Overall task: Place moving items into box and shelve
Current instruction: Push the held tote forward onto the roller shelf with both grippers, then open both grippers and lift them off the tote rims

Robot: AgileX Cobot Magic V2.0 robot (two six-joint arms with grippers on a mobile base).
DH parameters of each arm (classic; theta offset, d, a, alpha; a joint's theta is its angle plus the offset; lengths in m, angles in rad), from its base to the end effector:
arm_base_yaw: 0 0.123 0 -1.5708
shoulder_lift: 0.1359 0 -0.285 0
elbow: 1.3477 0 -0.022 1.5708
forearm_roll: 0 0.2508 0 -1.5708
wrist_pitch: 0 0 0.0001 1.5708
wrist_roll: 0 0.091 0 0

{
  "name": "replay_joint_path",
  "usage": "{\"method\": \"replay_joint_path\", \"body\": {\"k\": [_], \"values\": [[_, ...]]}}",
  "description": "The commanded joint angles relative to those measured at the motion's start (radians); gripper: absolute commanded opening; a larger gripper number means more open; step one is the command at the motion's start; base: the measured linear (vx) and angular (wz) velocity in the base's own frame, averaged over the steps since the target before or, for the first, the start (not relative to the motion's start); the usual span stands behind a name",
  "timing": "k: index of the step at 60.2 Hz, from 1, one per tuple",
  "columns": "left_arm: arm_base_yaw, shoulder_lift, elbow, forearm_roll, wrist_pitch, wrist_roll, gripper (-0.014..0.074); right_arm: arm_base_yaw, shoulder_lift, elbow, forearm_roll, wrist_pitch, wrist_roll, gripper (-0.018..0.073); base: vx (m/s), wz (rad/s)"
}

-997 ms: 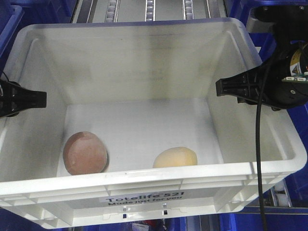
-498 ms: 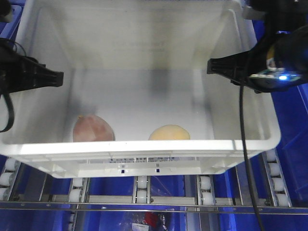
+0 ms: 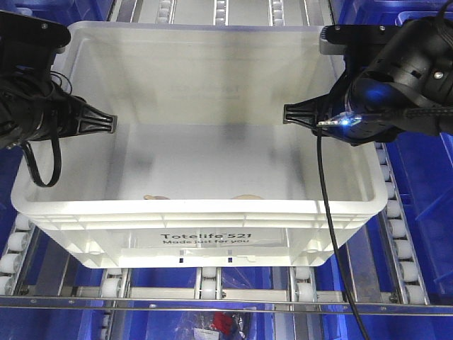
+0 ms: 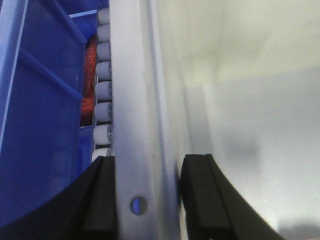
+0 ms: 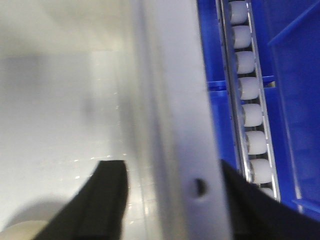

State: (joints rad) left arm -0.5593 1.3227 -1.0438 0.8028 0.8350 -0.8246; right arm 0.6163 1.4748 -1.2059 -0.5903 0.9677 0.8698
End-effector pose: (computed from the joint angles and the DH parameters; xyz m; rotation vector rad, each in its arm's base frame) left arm 0.2542 -0.1018 0.3223 0.1407 2.2677 0.2797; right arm 0.2701 0.1402 0.3135 0.0207 2.4652 -0.1637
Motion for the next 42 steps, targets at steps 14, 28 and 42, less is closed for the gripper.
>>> {"method": "replay_joint_path", "body": {"k": [14,28,42], "values": [[-0.015,-0.061,-0.089,-0.035,0.063,0.140,0.0581,0.003,-0.117,-0.046,-0.057,-0.112,-0.041,0.0575,0.00,0.00],[-0.015,-0.232,-0.090,-0.342,0.102,0.384,0.0580,0.003,-0.264,-0.032,0.118,-0.099,-0.311,0.0575,0.00,0.00],[-0.015,-0.550,0.074,-0.608,0.028,0.609,0.0580,0.003,-0.551,0.222,0.244,-0.176,-0.494,0.0575,0.00,0.00]]}}
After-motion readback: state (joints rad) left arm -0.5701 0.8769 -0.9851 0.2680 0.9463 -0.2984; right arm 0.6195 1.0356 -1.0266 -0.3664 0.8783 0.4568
